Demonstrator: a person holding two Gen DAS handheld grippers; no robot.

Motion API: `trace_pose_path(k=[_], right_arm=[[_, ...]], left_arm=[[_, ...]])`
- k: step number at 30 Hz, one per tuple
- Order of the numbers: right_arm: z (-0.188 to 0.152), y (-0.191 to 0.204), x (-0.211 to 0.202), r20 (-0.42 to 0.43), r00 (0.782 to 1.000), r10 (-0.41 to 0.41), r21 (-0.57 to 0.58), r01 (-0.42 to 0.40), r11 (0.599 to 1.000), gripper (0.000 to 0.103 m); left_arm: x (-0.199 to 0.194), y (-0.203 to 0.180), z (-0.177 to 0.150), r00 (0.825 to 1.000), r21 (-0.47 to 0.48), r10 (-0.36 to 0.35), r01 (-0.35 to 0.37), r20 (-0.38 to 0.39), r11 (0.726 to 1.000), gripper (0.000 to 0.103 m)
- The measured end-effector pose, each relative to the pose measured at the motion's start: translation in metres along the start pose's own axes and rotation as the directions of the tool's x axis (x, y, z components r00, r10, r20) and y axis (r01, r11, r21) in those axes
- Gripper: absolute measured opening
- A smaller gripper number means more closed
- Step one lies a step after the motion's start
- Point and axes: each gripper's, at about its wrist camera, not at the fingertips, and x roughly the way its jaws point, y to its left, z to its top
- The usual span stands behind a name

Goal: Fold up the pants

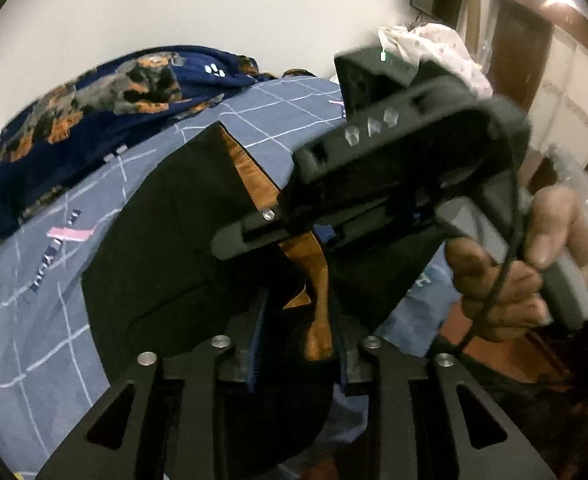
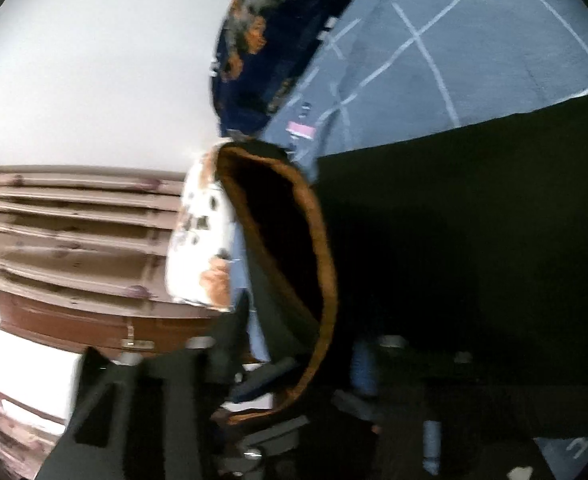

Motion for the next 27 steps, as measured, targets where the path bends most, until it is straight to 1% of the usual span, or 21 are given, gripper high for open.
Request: trace_pose_path(k=[1,2,3,4,7,9,11,13,16,18,21,24,27], right_arm=[[0.0,-0.004,0.0,-0.003,1.0,0.003,0.01,-0.003,1.0,0.022],[0.0,-0.007,0.0,-0.002,1.0,0.005,0.012,-0.005,1.0,0.019],[0.0,-0.009,-0.001,0.005,1.0,0.002,0.004,-0.002,1.0,0.016],[-0.001,-0.01,-0.001,0.009,1.0,0.001,0.003,-0.001,1.0,0.016],[-0.002,-0.014,-0.01,0.038,0.999,0.022,0.002,-0.022,1.0,0.015],[-0.003,-0.013,-0.018,0.049,0.998,0.031,-0.007,-0.031,1.0,0.015],[-0.005,-0.012,-0.029,0.066,0.997,0.036,-0.026,-0.035,0.999,0.014],[-0.004,-0.012,-0.044,0.091,0.995,0.034,-0.036,-0.031,0.999,0.014],[-0.002,-0.021,-0.069,0.135,0.99,0.026,-0.031,-0.022,0.999,0.014],[-0.002,-0.028,-0.084,0.165,0.986,0.023,-0.015,-0.021,1.0,0.014],[-0.002,-0.042,-0.109,0.213,0.977,0.007,0.006,-0.008,1.0,0.014],[-0.004,-0.065,-0.133,0.257,0.967,0.006,0.056,-0.021,0.998,0.014],[-0.007,-0.085,-0.15,0.295,0.956,-0.002,0.091,-0.026,0.995,0.014]], left_arm=[[-0.004,0.004,-0.001,1.0,-0.022,-0.027,0.027,0.005,0.999,0.042],[-0.008,0.007,-0.001,0.999,-0.037,-0.046,0.047,0.011,0.998,0.052],[-0.012,0.01,-0.002,0.998,-0.056,-0.054,0.055,0.02,0.997,0.057],[-0.018,0.015,-0.004,0.998,-0.077,-0.058,0.06,0.031,0.995,0.066],[-0.035,0.029,-0.011,0.993,-0.133,-0.088,0.098,0.074,0.986,0.074],[-0.044,0.037,-0.015,0.991,-0.166,-0.092,0.108,0.101,0.98,0.081],[-0.054,0.05,-0.02,0.988,-0.214,-0.078,0.106,0.134,0.971,0.081],[-0.061,0.063,-0.023,0.984,-0.256,-0.09,0.128,0.157,0.958,0.081],[-0.064,0.084,-0.028,0.98,-0.337,-0.094,0.15,0.177,0.929,0.081],[-0.061,0.092,-0.029,0.984,-0.365,-0.073,0.129,0.163,0.922,0.081],[-0.051,0.099,-0.033,0.988,-0.387,-0.079,0.124,0.129,0.914,0.081],[-0.037,0.097,-0.036,0.994,-0.385,-0.075,0.1,0.079,0.917,0.081],[-0.023,0.093,-0.038,0.995,-0.38,-0.091,0.101,0.043,0.919,0.081]])
